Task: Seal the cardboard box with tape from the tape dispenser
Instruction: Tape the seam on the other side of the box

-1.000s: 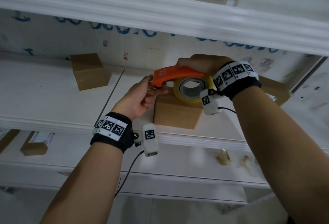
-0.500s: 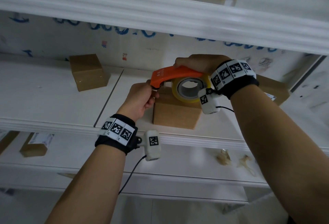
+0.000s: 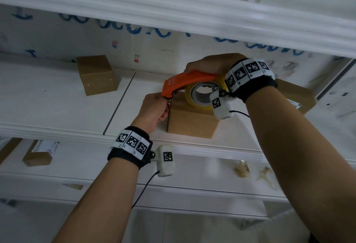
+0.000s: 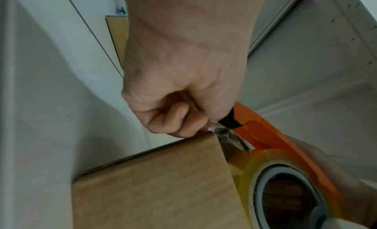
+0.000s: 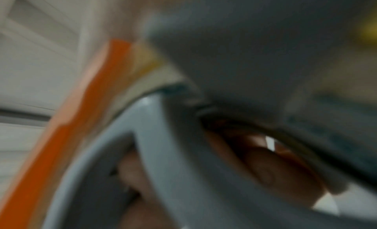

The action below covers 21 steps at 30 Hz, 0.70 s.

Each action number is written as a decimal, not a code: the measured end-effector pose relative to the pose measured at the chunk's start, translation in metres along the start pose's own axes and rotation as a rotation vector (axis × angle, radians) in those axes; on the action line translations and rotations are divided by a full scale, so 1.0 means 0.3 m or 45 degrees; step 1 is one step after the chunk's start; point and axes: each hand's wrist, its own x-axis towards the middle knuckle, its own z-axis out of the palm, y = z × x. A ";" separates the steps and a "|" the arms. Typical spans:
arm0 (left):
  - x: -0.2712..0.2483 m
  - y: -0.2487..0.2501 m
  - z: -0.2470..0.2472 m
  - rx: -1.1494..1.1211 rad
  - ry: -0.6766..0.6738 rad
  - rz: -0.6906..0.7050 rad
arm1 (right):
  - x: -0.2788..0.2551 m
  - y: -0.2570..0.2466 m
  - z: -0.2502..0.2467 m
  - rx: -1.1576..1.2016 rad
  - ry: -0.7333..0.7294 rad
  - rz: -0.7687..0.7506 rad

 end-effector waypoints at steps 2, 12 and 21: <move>0.001 -0.004 0.001 0.012 0.012 0.012 | -0.001 -0.006 0.006 -0.026 0.018 0.003; 0.019 -0.038 -0.009 -0.157 -0.076 -0.034 | -0.007 -0.008 -0.003 -0.013 0.045 0.034; 0.027 -0.064 -0.001 -0.170 -0.079 -0.031 | -0.041 -0.012 -0.014 0.122 -0.140 -0.122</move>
